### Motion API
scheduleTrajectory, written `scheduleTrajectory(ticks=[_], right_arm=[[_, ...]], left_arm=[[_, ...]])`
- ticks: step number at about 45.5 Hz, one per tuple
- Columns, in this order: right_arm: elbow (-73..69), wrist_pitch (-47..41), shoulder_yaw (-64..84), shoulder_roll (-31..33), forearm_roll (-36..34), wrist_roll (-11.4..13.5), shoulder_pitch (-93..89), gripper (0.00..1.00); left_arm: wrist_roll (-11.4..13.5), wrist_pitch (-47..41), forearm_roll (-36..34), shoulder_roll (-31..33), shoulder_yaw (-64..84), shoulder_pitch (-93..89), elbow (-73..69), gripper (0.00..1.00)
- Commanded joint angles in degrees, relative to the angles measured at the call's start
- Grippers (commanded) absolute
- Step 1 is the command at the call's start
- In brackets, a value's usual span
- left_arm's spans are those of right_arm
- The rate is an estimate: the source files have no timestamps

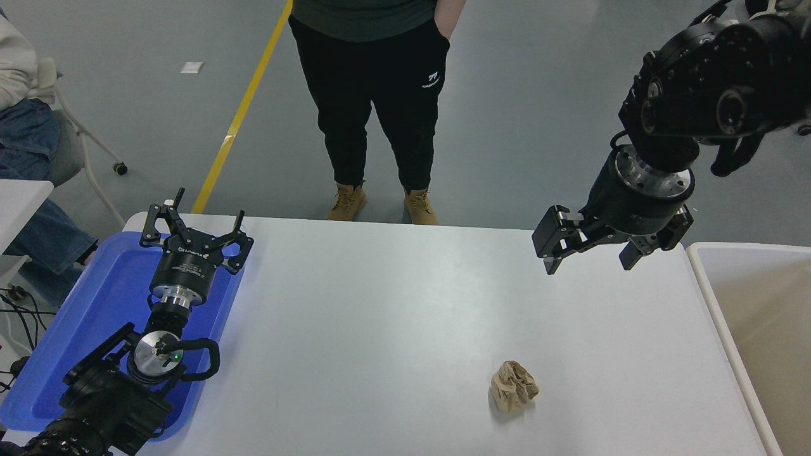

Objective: Pick up paper ball place in dustbin

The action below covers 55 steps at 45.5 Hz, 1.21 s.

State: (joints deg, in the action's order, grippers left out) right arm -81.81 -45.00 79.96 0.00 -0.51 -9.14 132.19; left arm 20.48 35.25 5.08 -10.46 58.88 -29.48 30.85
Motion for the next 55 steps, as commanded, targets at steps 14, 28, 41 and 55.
scheduleTrajectory(ticks=[14, 28, 41, 55], right_arm=[[0.1, 0.0, -0.4, 0.0, 0.1, 0.0, -0.4, 1.0], [0.2, 0.5, -1.7, 0.0, 0.0, 0.0, -0.4, 1.0], [0.2, 0.6, -3.7, 0.0, -3.4, -0.2, -0.4, 1.0], [2.1, 5.7, -7.0, 0.0, -5.8, -0.2, -6.2, 1.0]], left_arm=[[0.0, -0.1, 0.1, 0.1, 0.0, -0.1, 0.0, 1.0], [0.0, -0.1, 0.1, 0.0, -0.1, -0.1, 0.0, 1.0], [0.0, -0.2, 0.1, 0.0, -0.1, -0.1, 0.0, 1.0], [0.0, -0.2, 0.1, 0.0, 0.0, -0.1, 0.0, 1.0]])
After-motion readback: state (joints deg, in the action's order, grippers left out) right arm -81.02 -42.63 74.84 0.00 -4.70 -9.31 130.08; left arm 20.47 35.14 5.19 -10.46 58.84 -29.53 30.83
